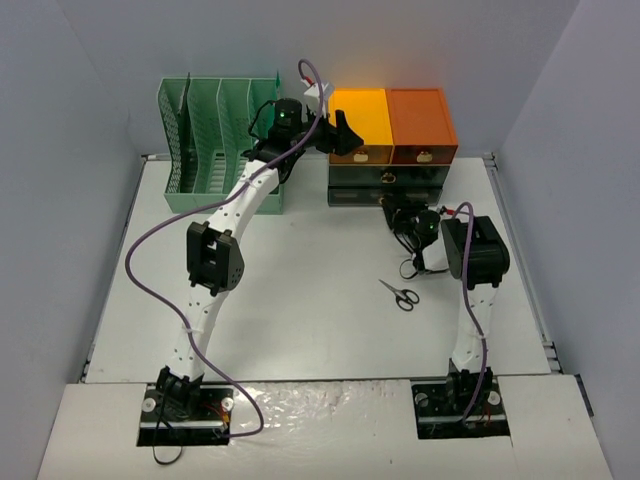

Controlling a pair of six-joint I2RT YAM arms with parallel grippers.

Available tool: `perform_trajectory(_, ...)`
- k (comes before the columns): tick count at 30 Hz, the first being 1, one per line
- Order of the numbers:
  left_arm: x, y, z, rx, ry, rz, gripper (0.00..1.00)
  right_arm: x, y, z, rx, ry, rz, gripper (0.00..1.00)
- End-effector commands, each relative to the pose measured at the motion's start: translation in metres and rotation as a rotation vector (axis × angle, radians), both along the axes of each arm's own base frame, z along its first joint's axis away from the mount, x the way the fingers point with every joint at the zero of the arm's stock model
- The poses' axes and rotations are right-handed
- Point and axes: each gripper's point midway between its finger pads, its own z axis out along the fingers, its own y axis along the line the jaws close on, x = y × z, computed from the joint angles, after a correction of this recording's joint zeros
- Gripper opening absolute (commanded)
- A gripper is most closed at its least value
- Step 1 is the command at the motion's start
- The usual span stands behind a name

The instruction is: Organize the desk

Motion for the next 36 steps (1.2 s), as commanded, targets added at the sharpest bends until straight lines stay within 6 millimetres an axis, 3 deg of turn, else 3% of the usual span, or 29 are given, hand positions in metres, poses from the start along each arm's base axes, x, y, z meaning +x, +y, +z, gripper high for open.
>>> perform_trajectory(1,-0.012,0.005,0.018,0.004,0.02,0.008,0.73,-0.018,0.006,0.079,-0.01,-0.237,0.057,0.0)
perform_trajectory(5,-0.011,0.004,0.017,0.0,0.021,0.007,0.73,-0.044,0.009,0.073,-0.042,-0.164,0.091,0.0)
perform_trajectory(7,-0.011,0.004,0.017,0.0,0.021,0.009,0.73,-0.054,0.011,0.084,-0.057,-0.166,0.106,0.0)
perform_trajectory(12,-0.01,0.006,0.018,0.001,0.02,0.016,0.74,-0.083,0.013,0.081,-0.108,-0.087,0.146,0.0)
perform_trajectory(20,-0.009,0.006,0.016,0.005,0.023,0.019,0.73,-0.104,0.017,0.052,-0.2,0.089,0.213,0.0)
perform_trajectory(24,-0.008,0.005,0.019,-0.001,0.018,0.021,0.73,-0.103,0.019,0.027,-0.233,0.2,0.255,0.14)
perform_trajectory(27,-0.008,0.007,0.021,-0.001,0.014,0.024,0.74,-0.099,0.021,0.02,-0.261,0.229,0.282,0.35)
perform_trajectory(33,-0.008,0.007,0.021,0.001,0.013,0.023,0.73,-0.093,0.021,0.016,-0.315,0.278,0.315,0.6)
perform_trajectory(36,-0.008,0.007,0.019,0.002,0.018,0.023,0.73,-0.094,0.017,0.027,-0.389,0.275,0.326,0.73)
